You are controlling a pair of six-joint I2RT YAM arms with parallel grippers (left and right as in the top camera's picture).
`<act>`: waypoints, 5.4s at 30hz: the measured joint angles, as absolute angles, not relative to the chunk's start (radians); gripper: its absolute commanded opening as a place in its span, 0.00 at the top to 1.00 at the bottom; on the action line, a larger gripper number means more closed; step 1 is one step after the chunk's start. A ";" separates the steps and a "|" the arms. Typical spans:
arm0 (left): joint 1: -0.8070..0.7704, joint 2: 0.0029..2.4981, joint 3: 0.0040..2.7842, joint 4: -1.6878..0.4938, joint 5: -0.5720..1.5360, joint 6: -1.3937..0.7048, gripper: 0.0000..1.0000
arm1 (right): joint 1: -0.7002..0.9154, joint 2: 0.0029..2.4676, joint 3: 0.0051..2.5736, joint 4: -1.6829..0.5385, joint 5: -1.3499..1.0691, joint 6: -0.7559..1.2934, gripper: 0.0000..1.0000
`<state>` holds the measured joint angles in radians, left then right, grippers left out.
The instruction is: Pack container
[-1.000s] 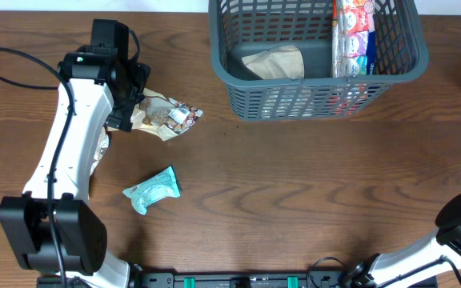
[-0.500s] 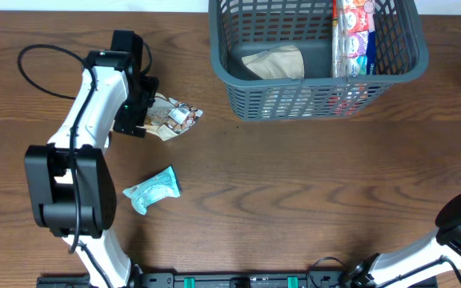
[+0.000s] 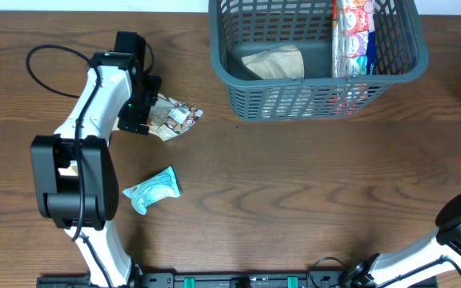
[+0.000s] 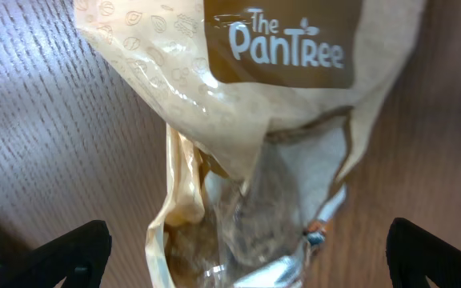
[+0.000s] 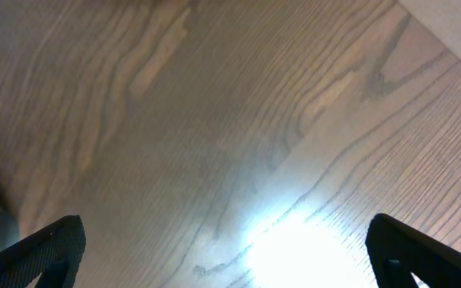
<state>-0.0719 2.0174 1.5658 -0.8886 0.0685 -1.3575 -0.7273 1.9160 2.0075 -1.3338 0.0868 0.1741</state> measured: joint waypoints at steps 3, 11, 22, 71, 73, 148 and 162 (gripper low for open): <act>-0.072 2.037 1.566 -0.888 0.068 -1.358 0.01 | -0.727 1.916 2.007 -1.332 0.087 0.174 0.01; -0.072 2.071 1.566 -0.888 0.059 -1.358 0.01 | -0.727 1.916 2.006 -1.330 0.087 0.174 0.01; -0.072 2.134 1.566 -0.883 0.051 -1.358 0.01 | -0.727 1.916 2.006 -1.330 0.087 0.173 0.01; -0.120 1.938 1.542 -0.926 -0.004 -1.110 0.94 | -0.727 1.916 2.006 -1.318 0.087 0.172 0.01; -0.139 1.837 1.542 -0.911 -0.007 -1.075 0.94 | -0.727 1.916 2.006 -1.318 0.087 0.172 0.01; -0.622 1.769 1.568 -0.100 -0.164 -0.668 0.73 | -0.727 1.916 2.006 -1.327 0.025 0.176 0.01; -0.622 1.773 1.570 -0.113 -0.165 -0.637 0.57 | -0.727 1.916 2.006 -1.341 0.025 0.176 0.01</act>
<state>-0.6220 1.7733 1.5703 -0.1131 -0.1646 -0.6373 -0.7273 1.9160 2.0064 -1.3407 0.0250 0.1764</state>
